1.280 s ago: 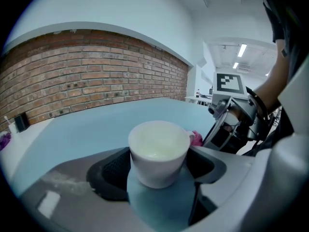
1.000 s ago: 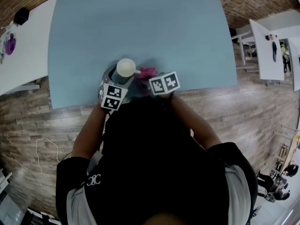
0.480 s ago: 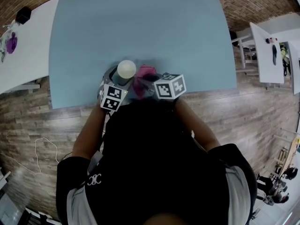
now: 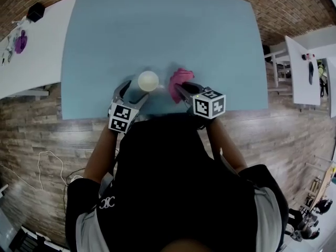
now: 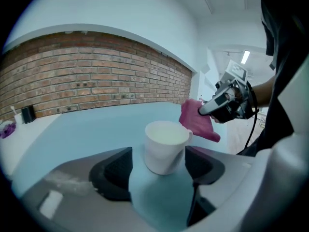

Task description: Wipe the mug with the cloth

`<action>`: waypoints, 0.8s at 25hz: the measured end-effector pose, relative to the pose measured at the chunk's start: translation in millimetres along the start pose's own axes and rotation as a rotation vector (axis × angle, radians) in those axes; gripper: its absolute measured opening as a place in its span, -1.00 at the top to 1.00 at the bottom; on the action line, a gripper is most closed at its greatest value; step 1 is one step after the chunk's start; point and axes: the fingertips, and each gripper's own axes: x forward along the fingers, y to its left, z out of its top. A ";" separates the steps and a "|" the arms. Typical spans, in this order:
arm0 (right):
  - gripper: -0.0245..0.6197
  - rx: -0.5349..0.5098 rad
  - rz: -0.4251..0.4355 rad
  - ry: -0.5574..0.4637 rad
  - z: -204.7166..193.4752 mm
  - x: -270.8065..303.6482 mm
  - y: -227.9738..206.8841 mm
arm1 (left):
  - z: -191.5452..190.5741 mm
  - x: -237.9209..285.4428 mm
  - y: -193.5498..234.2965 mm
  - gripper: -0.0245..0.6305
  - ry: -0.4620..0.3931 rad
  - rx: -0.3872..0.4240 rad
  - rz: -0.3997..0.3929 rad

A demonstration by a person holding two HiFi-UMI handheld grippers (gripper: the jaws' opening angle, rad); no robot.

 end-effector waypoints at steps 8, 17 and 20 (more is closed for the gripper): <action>0.80 -0.115 -0.056 -0.085 3.5 15.0 9.1 | -12.0 -39.8 46.1 0.91 -0.030 -0.162 0.176; 0.80 -0.257 -0.170 -0.111 3.6 15.9 13.8 | -22.4 -48.2 58.1 0.91 -0.023 -0.186 0.248; 0.80 -0.257 -0.198 -0.103 1.4 8.6 5.9 | -25.3 -44.6 53.3 0.91 -0.018 -0.188 0.243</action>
